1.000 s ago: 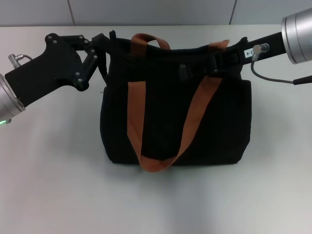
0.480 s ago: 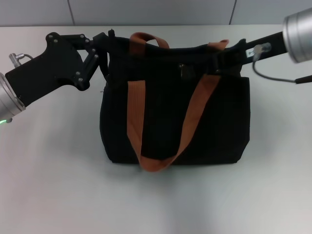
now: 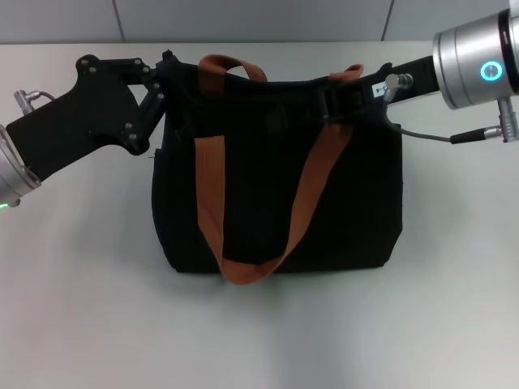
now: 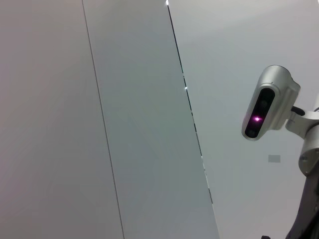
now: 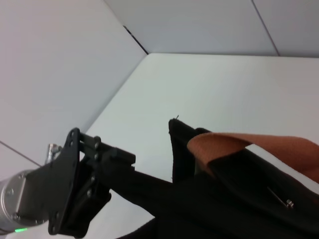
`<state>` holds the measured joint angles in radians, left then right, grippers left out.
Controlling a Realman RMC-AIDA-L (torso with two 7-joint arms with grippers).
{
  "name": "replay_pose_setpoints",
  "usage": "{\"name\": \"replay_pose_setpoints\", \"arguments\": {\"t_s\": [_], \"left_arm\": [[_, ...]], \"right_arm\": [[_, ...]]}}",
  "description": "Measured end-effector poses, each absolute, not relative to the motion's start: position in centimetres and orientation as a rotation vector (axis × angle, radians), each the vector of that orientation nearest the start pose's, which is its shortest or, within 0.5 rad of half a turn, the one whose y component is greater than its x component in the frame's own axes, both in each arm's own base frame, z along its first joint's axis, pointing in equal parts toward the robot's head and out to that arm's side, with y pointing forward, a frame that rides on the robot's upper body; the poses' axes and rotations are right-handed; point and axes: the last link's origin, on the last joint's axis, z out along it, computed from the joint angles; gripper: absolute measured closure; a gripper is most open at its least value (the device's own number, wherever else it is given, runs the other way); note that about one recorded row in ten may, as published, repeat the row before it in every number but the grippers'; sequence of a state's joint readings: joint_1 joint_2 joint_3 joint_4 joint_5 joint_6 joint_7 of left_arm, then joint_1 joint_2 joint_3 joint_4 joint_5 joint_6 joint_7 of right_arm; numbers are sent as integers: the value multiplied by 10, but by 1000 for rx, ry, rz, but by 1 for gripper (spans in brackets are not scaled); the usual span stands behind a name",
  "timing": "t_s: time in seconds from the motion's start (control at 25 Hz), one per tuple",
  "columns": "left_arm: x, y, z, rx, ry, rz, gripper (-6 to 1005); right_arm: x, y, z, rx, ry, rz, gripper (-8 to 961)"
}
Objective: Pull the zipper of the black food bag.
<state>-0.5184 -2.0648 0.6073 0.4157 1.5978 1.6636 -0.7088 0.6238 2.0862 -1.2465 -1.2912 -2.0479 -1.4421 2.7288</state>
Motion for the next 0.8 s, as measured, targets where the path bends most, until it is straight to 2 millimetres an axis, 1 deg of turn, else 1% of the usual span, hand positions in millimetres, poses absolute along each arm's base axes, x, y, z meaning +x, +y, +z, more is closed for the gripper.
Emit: {"name": "replay_pose_setpoints", "arguments": {"t_s": [0.04, 0.24, 0.8], "left_arm": [[-247, 326, 16, -2316, 20, -1065, 968], [-247, 325, 17, -2314, 21, -1068, 968], [-247, 324, 17, -2316, 29, -1069, 968]], "right_arm": [[112, 366, 5, -2662, 1361, 411, 600], [111, 366, 6, -2665, 1367, 466, 600], [119, 369, 1, -2638, 1417, 481, 600]]}}
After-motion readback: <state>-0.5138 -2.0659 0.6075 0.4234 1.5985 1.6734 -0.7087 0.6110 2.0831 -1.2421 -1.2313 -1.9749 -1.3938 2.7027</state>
